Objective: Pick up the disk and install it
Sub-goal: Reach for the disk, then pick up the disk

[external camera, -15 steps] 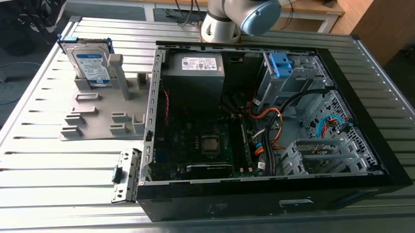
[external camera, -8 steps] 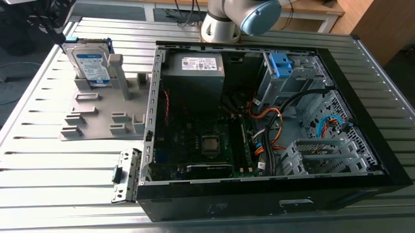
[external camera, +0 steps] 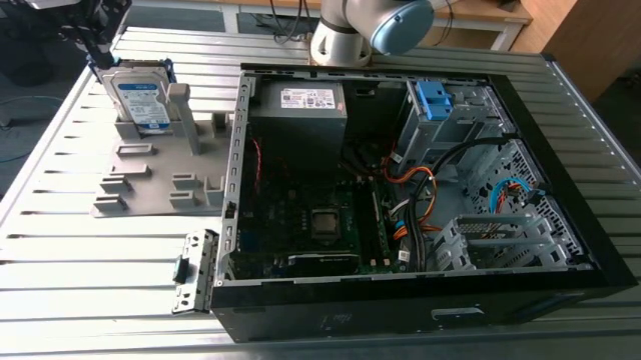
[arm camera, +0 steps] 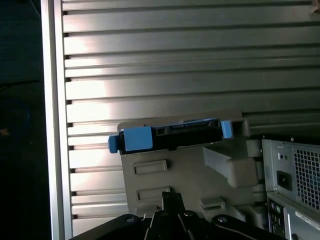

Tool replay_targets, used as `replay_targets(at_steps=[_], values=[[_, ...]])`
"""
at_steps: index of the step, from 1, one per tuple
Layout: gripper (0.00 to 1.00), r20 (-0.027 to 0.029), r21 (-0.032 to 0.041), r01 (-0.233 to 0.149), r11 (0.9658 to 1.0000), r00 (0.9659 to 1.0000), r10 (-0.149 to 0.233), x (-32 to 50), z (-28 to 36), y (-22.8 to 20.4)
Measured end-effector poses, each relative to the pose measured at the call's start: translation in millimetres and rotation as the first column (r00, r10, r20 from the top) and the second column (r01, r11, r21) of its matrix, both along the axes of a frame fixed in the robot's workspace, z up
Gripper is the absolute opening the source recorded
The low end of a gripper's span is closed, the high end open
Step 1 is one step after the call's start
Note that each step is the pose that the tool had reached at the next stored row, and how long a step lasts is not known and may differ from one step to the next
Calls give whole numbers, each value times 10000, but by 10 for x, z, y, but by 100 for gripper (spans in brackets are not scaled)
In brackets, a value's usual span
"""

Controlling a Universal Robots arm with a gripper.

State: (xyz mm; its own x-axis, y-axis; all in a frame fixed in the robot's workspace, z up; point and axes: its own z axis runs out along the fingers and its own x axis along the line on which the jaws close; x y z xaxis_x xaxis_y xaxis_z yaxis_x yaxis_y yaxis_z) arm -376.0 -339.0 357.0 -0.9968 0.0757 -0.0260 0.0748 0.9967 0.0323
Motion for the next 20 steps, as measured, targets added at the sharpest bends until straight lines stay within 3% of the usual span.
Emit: replay_targets(at_steps=[2, 20], values=[[11, 0, 0, 0, 10000, 10000, 0, 14, -5, 24], [11, 0, -1, -59, 10000, 10000, 59, 16, -5, 27]])
